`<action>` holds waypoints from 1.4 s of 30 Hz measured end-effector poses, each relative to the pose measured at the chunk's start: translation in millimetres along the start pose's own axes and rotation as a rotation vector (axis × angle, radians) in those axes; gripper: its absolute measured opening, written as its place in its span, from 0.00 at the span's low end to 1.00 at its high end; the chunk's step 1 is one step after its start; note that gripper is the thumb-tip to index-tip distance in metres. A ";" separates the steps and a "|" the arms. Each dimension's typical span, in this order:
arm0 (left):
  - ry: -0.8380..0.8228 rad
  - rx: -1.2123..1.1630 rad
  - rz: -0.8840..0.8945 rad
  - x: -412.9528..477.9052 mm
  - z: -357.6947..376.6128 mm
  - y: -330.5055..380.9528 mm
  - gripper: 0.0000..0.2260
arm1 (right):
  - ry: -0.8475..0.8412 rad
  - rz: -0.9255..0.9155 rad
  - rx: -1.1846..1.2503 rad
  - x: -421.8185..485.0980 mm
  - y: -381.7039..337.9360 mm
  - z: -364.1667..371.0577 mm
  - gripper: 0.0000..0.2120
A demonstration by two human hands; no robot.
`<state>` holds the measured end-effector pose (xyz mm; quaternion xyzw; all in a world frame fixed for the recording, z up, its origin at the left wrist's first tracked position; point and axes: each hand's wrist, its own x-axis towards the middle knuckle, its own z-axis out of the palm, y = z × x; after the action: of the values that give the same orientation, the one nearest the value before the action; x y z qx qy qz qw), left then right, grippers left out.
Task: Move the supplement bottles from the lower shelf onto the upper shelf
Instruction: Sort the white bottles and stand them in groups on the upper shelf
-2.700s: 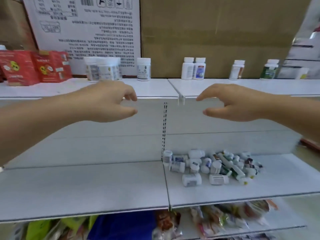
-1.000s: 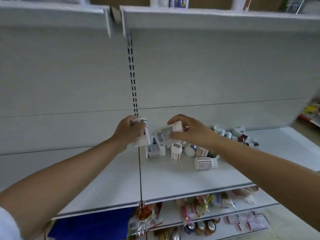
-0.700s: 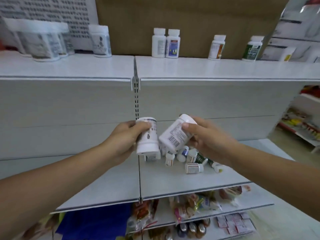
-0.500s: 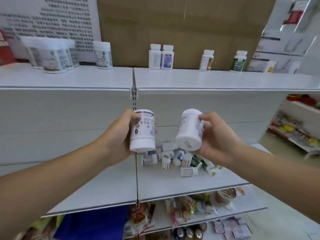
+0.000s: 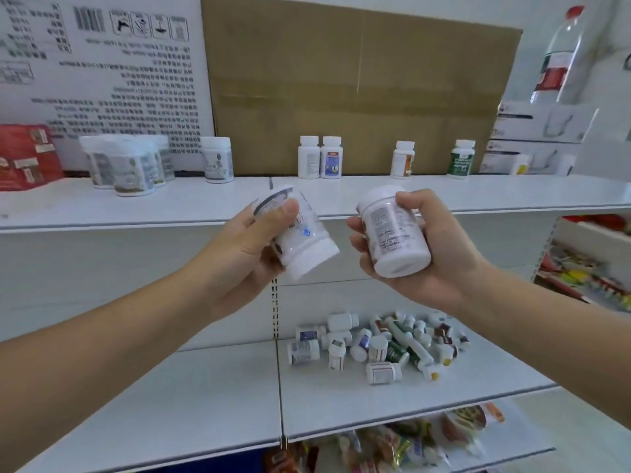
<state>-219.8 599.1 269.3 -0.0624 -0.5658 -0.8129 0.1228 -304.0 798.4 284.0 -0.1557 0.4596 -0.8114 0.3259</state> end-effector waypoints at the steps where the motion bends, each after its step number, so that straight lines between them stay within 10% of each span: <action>1: 0.009 0.019 0.026 3.4 -3.8 8.1 0.15 | 0.004 -0.013 -0.001 3.8 -3.8 2.3 0.26; 19: 0.120 -0.264 -0.058 42.5 -52.3 52.6 0.15 | -0.083 -0.208 -0.035 79.6 -6.1 54.5 0.16; 33: 0.136 0.018 0.040 70.2 -72.3 89.9 0.19 | -0.129 -0.186 -0.050 123.7 -15.5 80.2 0.22; 42: 0.214 0.241 0.166 97.6 -125.4 128.8 0.03 | -0.124 -0.302 -0.313 173.1 -21.3 110.0 0.17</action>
<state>-274.2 426.8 365.2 -0.0070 -0.6356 -0.7284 0.2557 -379.4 619.0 352.1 -0.3209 0.5303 -0.7587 0.2005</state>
